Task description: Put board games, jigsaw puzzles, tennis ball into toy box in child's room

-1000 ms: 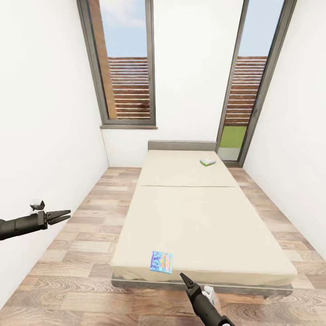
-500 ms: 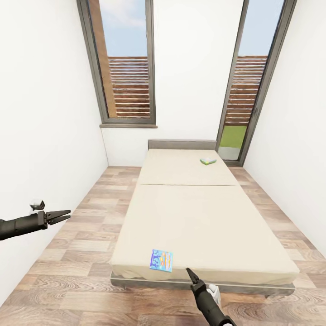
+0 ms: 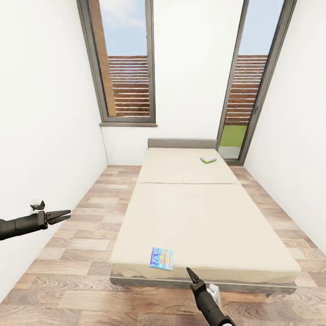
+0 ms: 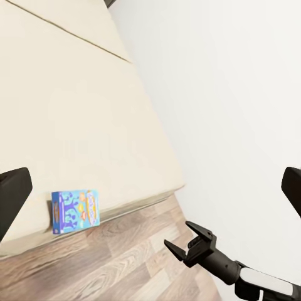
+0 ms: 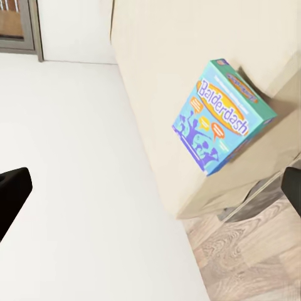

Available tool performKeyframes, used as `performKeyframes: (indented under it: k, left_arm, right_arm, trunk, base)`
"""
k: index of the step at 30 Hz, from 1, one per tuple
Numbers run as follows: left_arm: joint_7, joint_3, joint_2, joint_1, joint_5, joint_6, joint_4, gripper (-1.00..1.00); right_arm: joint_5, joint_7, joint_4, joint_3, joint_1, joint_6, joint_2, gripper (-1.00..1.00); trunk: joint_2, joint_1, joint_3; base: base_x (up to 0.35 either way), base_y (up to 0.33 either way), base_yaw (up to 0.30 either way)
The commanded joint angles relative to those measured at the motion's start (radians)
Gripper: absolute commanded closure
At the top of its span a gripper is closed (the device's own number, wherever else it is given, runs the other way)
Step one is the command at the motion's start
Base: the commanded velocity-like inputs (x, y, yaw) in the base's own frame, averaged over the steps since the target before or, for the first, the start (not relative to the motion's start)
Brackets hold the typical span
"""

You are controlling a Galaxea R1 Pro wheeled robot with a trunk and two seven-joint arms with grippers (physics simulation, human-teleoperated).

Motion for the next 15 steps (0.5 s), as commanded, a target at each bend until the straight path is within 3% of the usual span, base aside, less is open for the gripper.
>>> performKeyframes:
  k: [1,15]
  left_arm:
    - [-0.004,0.0,0.0,-0.001,-0.001,0.011,0.0,-1.0]
    - [-0.004,0.0,0.0,-0.001,-0.002,0.011,0.0,-1.0]
  right_arm:
    - [-0.008,0.003,0.0,-0.004,-0.001,0.01,0.001,-1.0]
    - [-0.007,0.005,0.0,-0.001,-0.001,0.012,0.001,-1.0]
  trunk:
    - [-0.008,0.004,-0.004]
    - [-0.106,0.058,-0.048]
  base:
    - [0.0,0.0,0.0]
    - [0.0,0.0,0.0]
